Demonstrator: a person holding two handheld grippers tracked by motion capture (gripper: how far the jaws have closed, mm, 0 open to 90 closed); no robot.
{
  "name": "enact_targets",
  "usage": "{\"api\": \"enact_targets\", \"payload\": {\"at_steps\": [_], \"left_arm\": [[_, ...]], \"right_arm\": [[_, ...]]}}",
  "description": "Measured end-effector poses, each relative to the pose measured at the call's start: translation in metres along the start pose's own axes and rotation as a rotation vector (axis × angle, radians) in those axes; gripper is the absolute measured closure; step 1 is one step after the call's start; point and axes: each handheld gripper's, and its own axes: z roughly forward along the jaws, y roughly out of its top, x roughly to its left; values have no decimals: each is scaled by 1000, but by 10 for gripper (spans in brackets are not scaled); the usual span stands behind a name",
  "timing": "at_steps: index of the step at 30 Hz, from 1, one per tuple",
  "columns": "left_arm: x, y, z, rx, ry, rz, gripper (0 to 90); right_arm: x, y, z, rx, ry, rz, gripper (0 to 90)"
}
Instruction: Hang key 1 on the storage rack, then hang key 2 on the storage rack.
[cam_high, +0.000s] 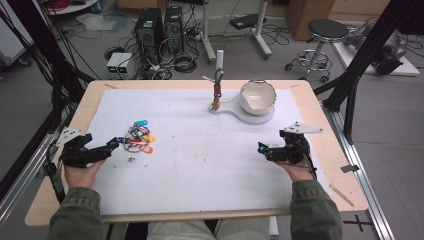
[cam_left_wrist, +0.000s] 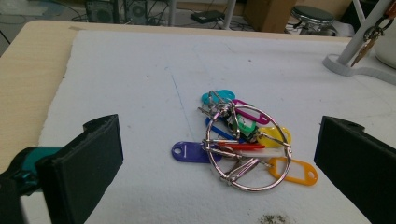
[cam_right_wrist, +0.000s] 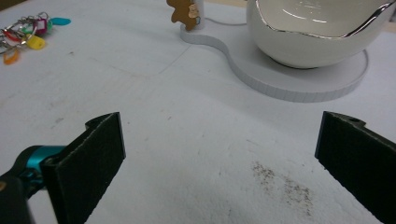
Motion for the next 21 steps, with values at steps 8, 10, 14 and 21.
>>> {"api": "enact_targets", "payload": {"at_steps": [8, 10, 14, 21], "left_arm": [[-3, 1, 5, 10, -5, 15, 17], [-4, 1, 6, 16, -9, 23, 17], [-7, 1, 11, 24, -12, 31, 17], [-15, 3, 20, 49, -32, 73, 17]], "right_arm": [[0, -8, -8, -52, -24, -1, 7], [1, -10, -9, -54, -25, -3, 7], [2, -13, -11, -75, -34, -8, 7], [1, -21, -20, -136, -60, 12, 7]]}}
